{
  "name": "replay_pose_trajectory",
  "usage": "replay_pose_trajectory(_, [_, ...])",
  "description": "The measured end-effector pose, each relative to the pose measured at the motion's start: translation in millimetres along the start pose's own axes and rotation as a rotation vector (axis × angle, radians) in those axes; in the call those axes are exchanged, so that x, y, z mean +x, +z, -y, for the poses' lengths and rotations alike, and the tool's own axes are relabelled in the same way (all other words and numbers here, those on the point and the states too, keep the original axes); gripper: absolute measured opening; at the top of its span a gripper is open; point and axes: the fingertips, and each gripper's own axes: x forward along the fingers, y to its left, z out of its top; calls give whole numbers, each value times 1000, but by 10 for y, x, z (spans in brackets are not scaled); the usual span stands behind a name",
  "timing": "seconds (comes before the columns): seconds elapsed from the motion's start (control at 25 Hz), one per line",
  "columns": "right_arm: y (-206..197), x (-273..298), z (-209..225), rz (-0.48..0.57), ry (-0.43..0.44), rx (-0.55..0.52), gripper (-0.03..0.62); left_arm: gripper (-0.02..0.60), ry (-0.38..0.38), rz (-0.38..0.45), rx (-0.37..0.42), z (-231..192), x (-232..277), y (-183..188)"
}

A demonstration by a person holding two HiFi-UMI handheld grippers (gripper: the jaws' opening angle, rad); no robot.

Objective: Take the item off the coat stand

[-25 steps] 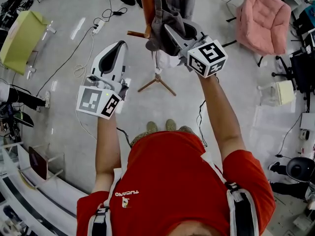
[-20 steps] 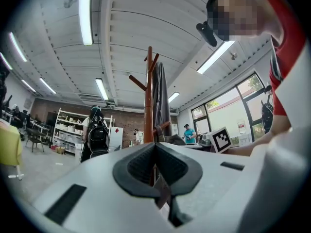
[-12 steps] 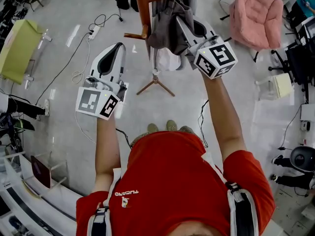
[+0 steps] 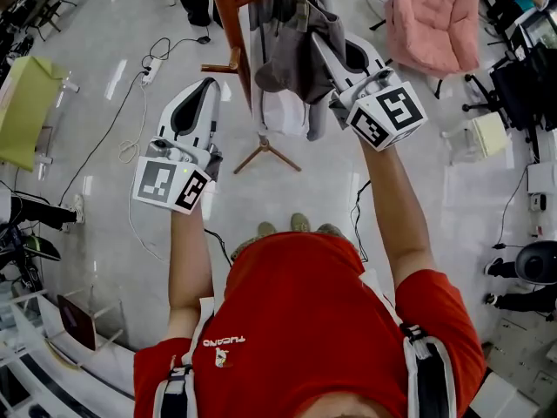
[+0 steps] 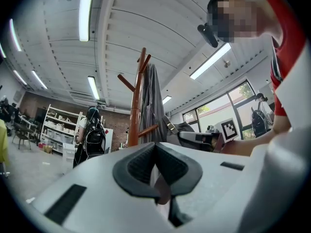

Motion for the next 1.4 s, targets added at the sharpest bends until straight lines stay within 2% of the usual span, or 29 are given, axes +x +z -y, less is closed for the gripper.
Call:
replay_pose_trajectory(0.84, [140, -605, -680, 20, 107, -19, 31, 9, -73, 36, 54, 516, -76, 207])
replay_pose_trajectory(1.4, [21, -707, -856, 17, 127, -3, 28, 9, -77, 41, 51, 567, -121, 206])
